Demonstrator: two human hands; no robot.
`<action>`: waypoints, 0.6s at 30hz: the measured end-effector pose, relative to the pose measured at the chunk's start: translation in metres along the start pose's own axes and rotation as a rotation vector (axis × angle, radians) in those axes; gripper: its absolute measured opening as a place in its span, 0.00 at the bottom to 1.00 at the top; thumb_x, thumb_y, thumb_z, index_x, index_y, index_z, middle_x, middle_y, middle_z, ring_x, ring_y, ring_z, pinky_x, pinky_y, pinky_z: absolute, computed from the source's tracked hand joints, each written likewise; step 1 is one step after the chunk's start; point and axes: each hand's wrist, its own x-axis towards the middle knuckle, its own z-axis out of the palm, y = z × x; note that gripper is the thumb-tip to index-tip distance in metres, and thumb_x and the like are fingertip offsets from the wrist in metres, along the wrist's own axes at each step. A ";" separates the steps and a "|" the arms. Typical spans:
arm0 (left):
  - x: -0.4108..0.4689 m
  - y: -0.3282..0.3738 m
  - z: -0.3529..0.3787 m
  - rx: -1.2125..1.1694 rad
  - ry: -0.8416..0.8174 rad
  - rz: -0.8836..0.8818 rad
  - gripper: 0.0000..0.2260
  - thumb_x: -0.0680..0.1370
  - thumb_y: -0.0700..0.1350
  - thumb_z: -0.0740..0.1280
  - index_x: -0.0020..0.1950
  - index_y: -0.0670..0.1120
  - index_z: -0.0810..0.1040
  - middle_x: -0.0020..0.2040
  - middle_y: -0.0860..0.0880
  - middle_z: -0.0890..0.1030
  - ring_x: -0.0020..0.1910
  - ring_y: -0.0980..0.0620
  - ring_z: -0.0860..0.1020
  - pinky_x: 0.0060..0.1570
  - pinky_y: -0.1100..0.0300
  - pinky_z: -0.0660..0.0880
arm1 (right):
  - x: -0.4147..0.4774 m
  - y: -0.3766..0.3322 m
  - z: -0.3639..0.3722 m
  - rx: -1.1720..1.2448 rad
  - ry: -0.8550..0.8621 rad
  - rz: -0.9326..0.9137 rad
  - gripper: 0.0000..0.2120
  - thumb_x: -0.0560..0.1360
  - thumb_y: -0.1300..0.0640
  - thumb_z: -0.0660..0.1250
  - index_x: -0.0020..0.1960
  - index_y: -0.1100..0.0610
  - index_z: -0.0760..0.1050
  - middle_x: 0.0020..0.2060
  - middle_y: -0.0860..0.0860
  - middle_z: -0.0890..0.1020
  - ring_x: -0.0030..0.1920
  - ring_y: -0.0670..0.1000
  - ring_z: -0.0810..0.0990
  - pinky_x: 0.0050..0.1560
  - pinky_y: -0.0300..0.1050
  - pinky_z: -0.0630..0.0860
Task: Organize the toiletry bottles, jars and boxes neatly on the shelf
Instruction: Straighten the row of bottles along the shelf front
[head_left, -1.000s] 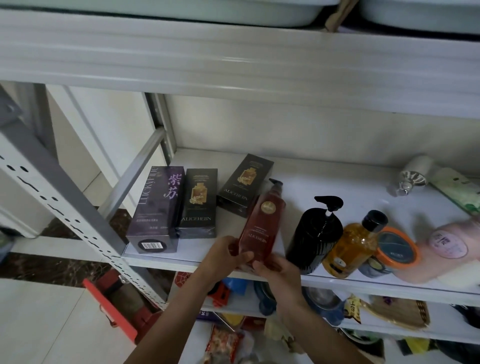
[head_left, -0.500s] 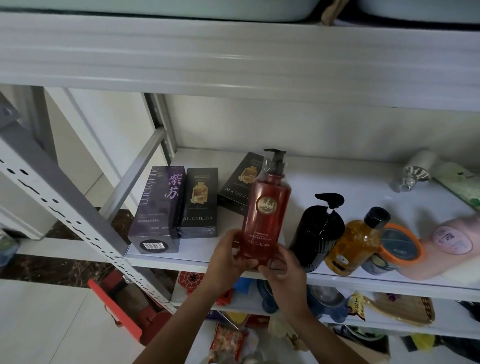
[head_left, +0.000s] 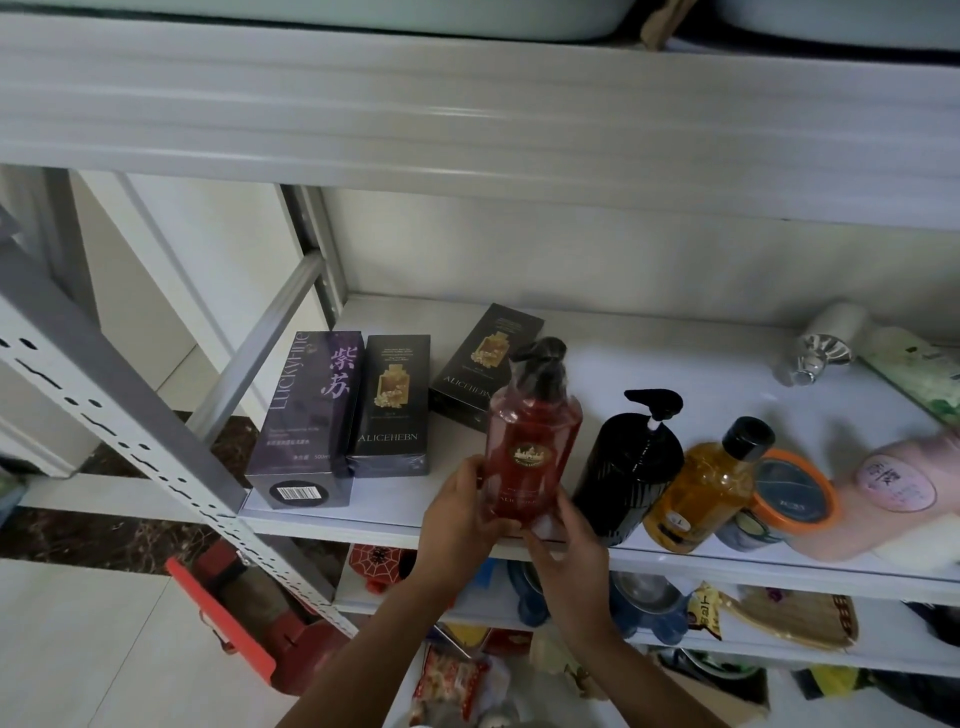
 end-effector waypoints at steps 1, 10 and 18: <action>0.001 0.000 0.001 0.017 0.000 0.016 0.29 0.66 0.49 0.77 0.62 0.49 0.68 0.53 0.56 0.76 0.51 0.56 0.76 0.43 0.69 0.70 | -0.002 0.000 -0.001 -0.018 -0.002 0.006 0.31 0.72 0.63 0.70 0.72 0.52 0.64 0.64 0.47 0.75 0.64 0.43 0.72 0.66 0.39 0.68; 0.002 0.000 0.006 0.062 0.016 0.052 0.27 0.67 0.48 0.76 0.63 0.47 0.70 0.55 0.52 0.78 0.53 0.54 0.76 0.50 0.64 0.71 | -0.021 -0.001 -0.011 0.056 -0.040 0.063 0.28 0.74 0.66 0.66 0.72 0.53 0.64 0.62 0.44 0.73 0.60 0.39 0.71 0.56 0.19 0.63; 0.001 -0.002 0.009 0.066 -0.020 0.082 0.26 0.67 0.49 0.76 0.62 0.47 0.71 0.53 0.50 0.79 0.51 0.51 0.77 0.49 0.57 0.75 | -0.024 0.004 -0.016 0.007 -0.001 0.117 0.26 0.74 0.65 0.66 0.70 0.50 0.68 0.56 0.41 0.76 0.57 0.39 0.73 0.66 0.42 0.70</action>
